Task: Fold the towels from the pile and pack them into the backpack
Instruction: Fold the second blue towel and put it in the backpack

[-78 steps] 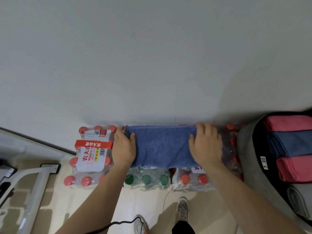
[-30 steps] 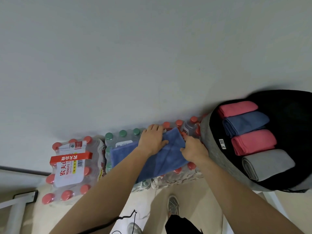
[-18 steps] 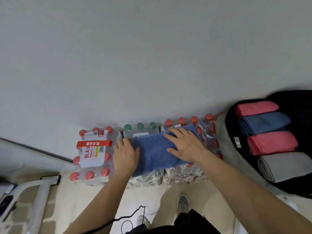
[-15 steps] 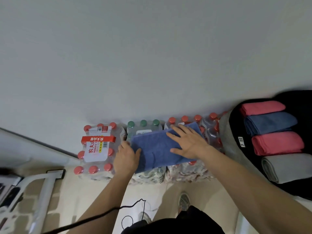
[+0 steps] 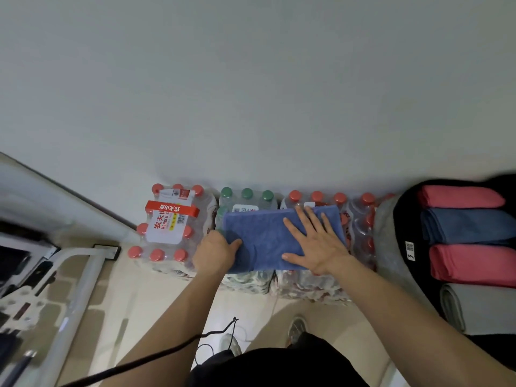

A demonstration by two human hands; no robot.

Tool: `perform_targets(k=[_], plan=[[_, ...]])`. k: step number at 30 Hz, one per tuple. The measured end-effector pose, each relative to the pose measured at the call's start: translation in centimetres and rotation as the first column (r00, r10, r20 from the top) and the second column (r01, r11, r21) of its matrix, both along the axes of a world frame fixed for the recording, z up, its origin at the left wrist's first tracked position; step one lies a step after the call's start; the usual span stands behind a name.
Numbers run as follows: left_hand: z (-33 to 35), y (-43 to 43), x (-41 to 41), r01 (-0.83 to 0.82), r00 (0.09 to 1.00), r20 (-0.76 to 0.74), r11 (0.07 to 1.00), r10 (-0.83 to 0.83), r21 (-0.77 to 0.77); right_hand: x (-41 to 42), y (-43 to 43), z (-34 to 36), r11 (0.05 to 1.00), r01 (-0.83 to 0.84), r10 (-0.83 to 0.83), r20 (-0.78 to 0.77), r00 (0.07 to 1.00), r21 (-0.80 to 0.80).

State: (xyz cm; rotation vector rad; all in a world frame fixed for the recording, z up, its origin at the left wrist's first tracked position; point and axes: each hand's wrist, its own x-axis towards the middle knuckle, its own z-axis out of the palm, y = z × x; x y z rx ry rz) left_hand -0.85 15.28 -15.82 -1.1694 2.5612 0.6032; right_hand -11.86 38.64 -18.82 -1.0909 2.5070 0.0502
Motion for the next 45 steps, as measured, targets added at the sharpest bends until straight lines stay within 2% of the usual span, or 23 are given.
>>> perform_targets(k=[4,9,16,24,28,32,36,39,43,45], plan=[[-0.1,-0.4,-0.3,-0.053,0.997,-0.043,0.986,0.060,0.157,0.3,-0.1,-0.6,0.999,0.003,-0.004,-0.029,1.000,-0.037],[1.2,-2.3,-1.5,-0.060,0.978,-0.172,0.955,0.114,0.290,0.2,-0.6,-0.7,0.997,0.038,-0.041,-0.032,0.999,-0.073],[4.9,-5.3,-4.1,0.027,0.932,-0.357,0.974,0.057,0.225,0.3,-3.5,-0.8,0.986,0.112,-0.121,-0.066,0.990,-0.124],[7.4,-2.1,-6.5,0.128,0.833,-0.549,0.943,0.066,0.307,0.5,-5.3,-0.4,0.975,0.166,-0.181,-0.094,0.979,-0.150],[7.0,1.7,-8.0,0.194,0.838,-0.543,0.910,0.040,0.367,0.8,-2.0,1.1,0.932,0.291,-0.324,-0.133,0.937,-0.218],[5.0,6.3,-9.1,0.307,0.859,-0.505,0.878,-0.088,0.368,2.0,2.1,1.9,0.834,0.461,-0.490,-0.021,0.871,-0.304],[3.2,10.2,-9.6,0.396,0.862,-0.440,0.876,-0.252,0.275,3.5,4.4,0.9,0.803,0.487,-0.513,0.016,0.858,-0.345],[2.4,11.9,-9.6,0.476,0.859,-0.333,0.847,-0.389,0.238,3.4,4.6,0.8,0.772,0.521,-0.538,0.063,0.841,-0.365],[1.6,12.1,-8.7,0.552,0.823,-0.336,0.783,-0.457,0.286,2.7,4.2,1.6,0.637,0.527,-0.643,-0.009,0.766,-0.563],[1.7,11.2,-8.2,0.539,0.835,-0.377,0.738,-0.401,0.406,2.1,3.0,2.2,0.652,0.425,-0.612,-0.105,0.783,-0.628]])
